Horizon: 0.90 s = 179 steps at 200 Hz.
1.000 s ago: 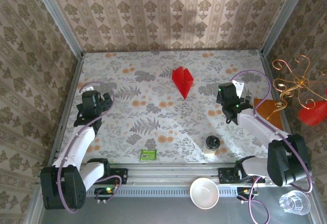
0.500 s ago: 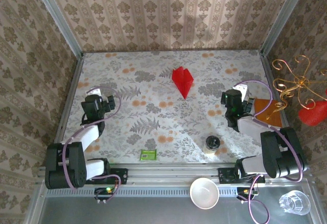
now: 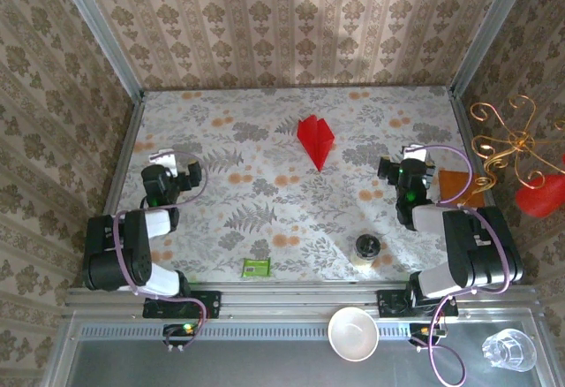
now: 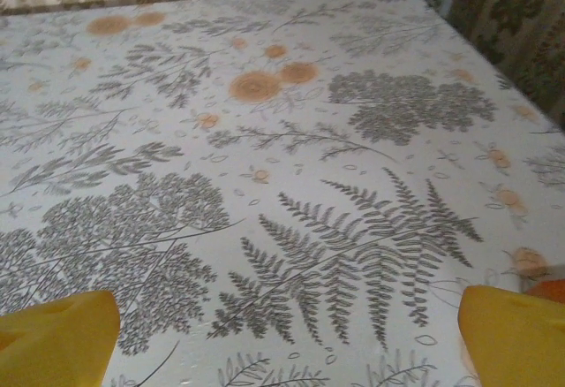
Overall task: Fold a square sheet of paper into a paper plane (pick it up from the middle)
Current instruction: Reset both arms
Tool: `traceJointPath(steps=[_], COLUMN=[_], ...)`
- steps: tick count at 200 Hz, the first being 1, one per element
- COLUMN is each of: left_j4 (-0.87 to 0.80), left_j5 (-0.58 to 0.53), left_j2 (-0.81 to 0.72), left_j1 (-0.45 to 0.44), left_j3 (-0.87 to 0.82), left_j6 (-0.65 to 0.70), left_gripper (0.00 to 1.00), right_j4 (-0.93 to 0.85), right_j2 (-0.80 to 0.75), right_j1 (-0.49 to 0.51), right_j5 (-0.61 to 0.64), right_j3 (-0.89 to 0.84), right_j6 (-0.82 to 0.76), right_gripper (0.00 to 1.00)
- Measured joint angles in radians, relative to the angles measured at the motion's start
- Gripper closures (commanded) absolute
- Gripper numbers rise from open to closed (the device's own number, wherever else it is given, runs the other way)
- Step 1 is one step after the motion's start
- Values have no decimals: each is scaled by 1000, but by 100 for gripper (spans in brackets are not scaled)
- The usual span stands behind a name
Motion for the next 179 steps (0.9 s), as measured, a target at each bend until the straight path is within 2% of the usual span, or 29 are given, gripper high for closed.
traceJointPath(steps=[41,106,179], left_j4=[71,94,94], left_j5=[16,-66,-89], left_j2=[61,84,84], left_j1=[-39,-92,-93], left_j3=[0,0,0], left_j6=[39,74,82], left_gripper=[0,0,0], right_j4=[113,125,125], right_j2=[47,61,61], right_j1=[-2,-2,-2], right_j5=[-63,-71,-71], right_j3=[-12,-22,-22], right_j6=[-15,-25,-25], right_gripper=[0,0,0])
